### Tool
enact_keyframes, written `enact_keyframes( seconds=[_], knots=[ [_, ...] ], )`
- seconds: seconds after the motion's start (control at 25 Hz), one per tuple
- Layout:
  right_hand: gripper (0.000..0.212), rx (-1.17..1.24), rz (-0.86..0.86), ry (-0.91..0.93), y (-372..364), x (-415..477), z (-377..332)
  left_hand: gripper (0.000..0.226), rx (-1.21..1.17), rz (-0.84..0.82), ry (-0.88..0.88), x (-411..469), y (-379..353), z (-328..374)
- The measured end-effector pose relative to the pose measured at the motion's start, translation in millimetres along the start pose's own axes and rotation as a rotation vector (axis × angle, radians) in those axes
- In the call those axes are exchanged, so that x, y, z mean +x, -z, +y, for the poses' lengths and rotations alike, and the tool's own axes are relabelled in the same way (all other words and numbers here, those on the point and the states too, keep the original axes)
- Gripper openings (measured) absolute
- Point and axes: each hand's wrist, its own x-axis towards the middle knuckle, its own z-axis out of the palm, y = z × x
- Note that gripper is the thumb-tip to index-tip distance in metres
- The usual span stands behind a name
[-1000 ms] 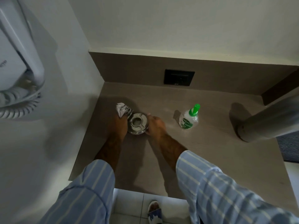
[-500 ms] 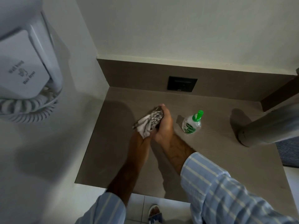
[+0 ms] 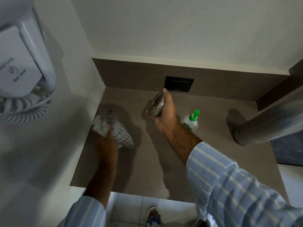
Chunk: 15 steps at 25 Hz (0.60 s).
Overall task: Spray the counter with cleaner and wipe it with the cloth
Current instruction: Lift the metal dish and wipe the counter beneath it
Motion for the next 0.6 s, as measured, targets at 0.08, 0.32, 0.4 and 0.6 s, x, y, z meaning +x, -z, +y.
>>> enact_keyframes(
  seconds=[0.08,0.32,0.4,0.6],
  knots=[
    [0.069,0.021,-0.033,0.067,-11,-1,-24,0.039,0.347,0.118,-0.177,31,10,-25],
    [0.044,-0.006,-0.063,0.113,-20,-8,-40,0.05,1.02,-0.172,-0.59,26,-80,-39],
    [0.038,-0.057,-0.031,0.138,-17,-4,-36,0.043,0.944,-0.375,-0.78,13,-104,-19],
    [0.017,-0.274,0.087,0.051,-8,11,-11,0.056,0.71,-0.761,-1.031,-73,-37,-62]
  ],
)
